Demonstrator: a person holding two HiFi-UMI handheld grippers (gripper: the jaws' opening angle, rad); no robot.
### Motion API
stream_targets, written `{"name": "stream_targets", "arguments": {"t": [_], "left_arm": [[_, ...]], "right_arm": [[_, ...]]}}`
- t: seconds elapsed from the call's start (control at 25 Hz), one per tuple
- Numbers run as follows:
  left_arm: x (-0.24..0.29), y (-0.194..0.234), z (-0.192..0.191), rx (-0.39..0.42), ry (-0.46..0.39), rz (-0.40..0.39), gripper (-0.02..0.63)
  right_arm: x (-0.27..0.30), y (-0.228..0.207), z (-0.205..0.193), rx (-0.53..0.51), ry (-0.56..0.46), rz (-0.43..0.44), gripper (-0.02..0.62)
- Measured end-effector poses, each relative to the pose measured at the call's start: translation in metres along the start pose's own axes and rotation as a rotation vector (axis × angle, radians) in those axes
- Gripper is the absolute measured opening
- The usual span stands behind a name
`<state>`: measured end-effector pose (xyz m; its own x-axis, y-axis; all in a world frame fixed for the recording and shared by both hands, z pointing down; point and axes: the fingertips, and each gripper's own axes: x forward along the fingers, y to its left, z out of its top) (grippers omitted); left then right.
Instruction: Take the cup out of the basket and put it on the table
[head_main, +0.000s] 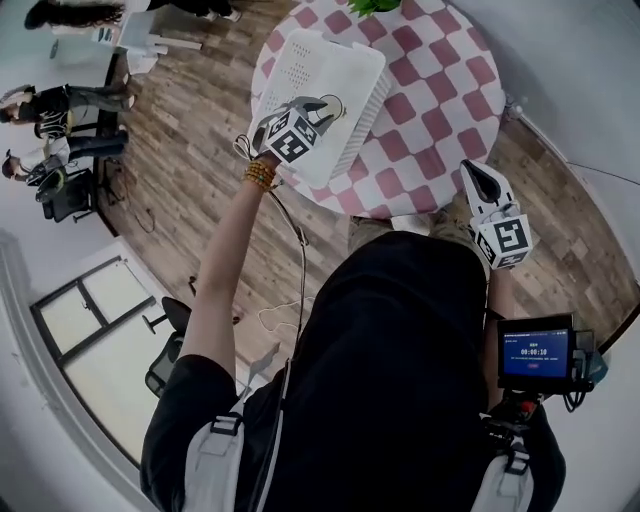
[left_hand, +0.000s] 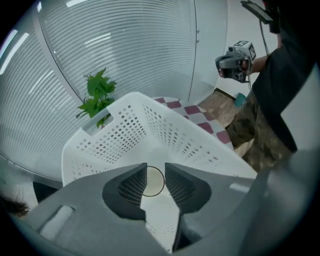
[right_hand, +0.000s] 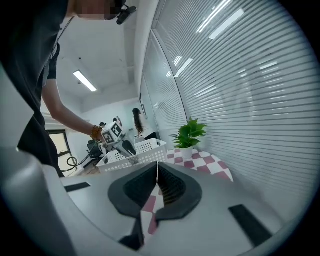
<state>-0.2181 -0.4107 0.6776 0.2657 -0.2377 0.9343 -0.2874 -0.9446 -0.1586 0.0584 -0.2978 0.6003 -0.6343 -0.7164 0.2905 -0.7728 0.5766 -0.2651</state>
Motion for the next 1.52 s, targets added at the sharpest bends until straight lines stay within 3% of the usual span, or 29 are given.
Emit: {"name": "stream_targets", "arguments": {"t": [0.2, 0.44, 0.52, 0.72, 0.88, 1.12, 1.36, 1.52], "left_arm": [[0.039, 0.01, -0.024, -0.068, 0.101, -0.071, 0.104], [0.073, 0.007, -0.036, -0.399, 0.144, -0.282, 0.12], [0.081, 0.004, -0.038, -0.466, 0.183, -0.335, 0.124], [0.095, 0.003, -0.046, -0.5, 0.297, -0.348, 0.126], [0.109, 0.009, -0.038, -0.554, 0.328, -0.342, 0.126], [0.107, 0.01, -0.032, -0.526, 0.372, -0.306, 0.126], [0.101, 0.002, -0.029, -0.557, 0.421, -0.317, 0.126], [0.103, 0.001, -0.031, -0.596, 0.46, -0.281, 0.126]], "right_arm": [[0.001, 0.003, -0.005, 0.021, 0.017, -0.012, 0.011], [-0.009, -0.013, -0.015, 0.057, 0.024, -0.076, 0.011], [-0.014, -0.019, -0.019, 0.072, 0.026, -0.105, 0.011], [-0.023, -0.02, -0.028, 0.1, 0.03, -0.14, 0.011], [-0.025, -0.02, -0.038, 0.115, 0.031, -0.147, 0.011], [-0.043, -0.018, -0.032, 0.129, 0.026, -0.173, 0.011], [-0.069, -0.018, -0.036, 0.135, 0.028, -0.2, 0.011], [-0.075, -0.022, -0.039, 0.137, 0.027, -0.212, 0.011]]}}
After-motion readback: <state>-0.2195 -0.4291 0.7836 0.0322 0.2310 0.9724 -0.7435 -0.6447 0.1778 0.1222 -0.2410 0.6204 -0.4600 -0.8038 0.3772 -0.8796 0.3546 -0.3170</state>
